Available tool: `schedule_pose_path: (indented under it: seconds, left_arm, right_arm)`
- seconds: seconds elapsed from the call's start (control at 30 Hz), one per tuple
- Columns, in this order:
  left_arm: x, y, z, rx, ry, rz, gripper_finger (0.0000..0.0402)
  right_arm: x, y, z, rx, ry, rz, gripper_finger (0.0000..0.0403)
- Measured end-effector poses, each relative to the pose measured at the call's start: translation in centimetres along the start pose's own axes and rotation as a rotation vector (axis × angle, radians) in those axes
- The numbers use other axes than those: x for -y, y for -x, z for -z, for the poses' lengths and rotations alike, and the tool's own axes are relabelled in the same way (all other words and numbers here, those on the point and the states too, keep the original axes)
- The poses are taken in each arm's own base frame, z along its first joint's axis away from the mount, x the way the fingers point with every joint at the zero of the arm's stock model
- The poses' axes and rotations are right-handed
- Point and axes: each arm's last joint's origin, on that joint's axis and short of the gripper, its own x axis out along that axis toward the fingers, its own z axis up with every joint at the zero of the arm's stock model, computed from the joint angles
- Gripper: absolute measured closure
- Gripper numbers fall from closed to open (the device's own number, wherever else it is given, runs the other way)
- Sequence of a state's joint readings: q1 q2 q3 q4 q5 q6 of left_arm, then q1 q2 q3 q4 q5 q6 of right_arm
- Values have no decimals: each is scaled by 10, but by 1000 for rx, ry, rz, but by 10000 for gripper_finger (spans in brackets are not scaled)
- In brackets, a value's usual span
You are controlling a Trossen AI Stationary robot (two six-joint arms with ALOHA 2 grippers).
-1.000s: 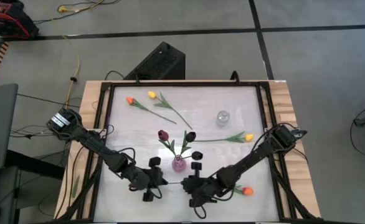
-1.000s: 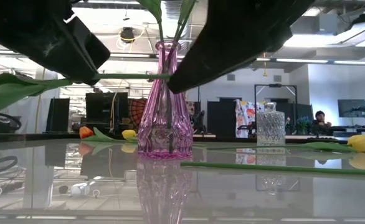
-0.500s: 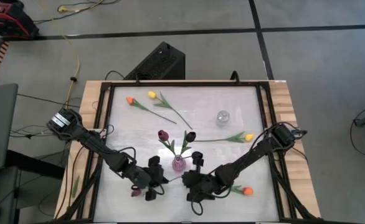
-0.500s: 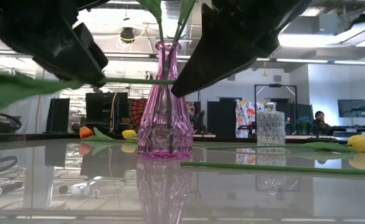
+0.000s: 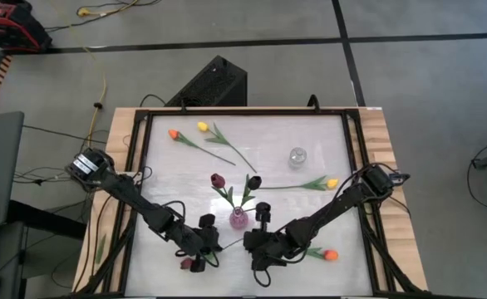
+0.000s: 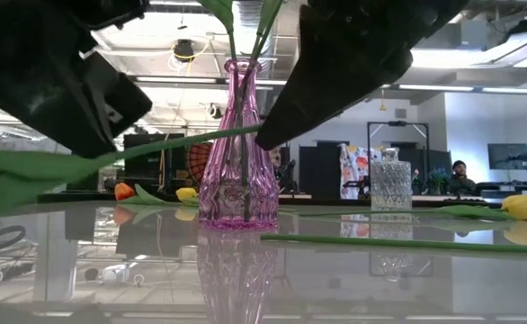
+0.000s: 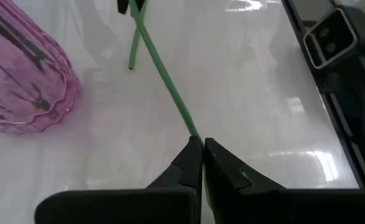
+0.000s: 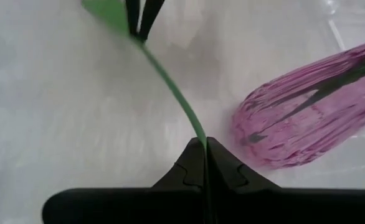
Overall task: Sort flowers into vase by color
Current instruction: Put the red flower into the purple vase
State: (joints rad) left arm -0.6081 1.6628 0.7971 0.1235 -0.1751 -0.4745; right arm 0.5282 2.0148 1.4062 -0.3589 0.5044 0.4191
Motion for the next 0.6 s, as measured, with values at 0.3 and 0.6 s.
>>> schedule_pose_path:
  seconds: [0.3, 0.6]
  left_arm:
    - [5, 36, -15, 100, -104, -85, 401]
    - [16, 59, 0, 284, -269, -400, 401]
  right_arm:
    - [-7, 2, 3, -71, 13, -158, 377]
    - [-37, 23, 2, 167, 248, -200, 377]
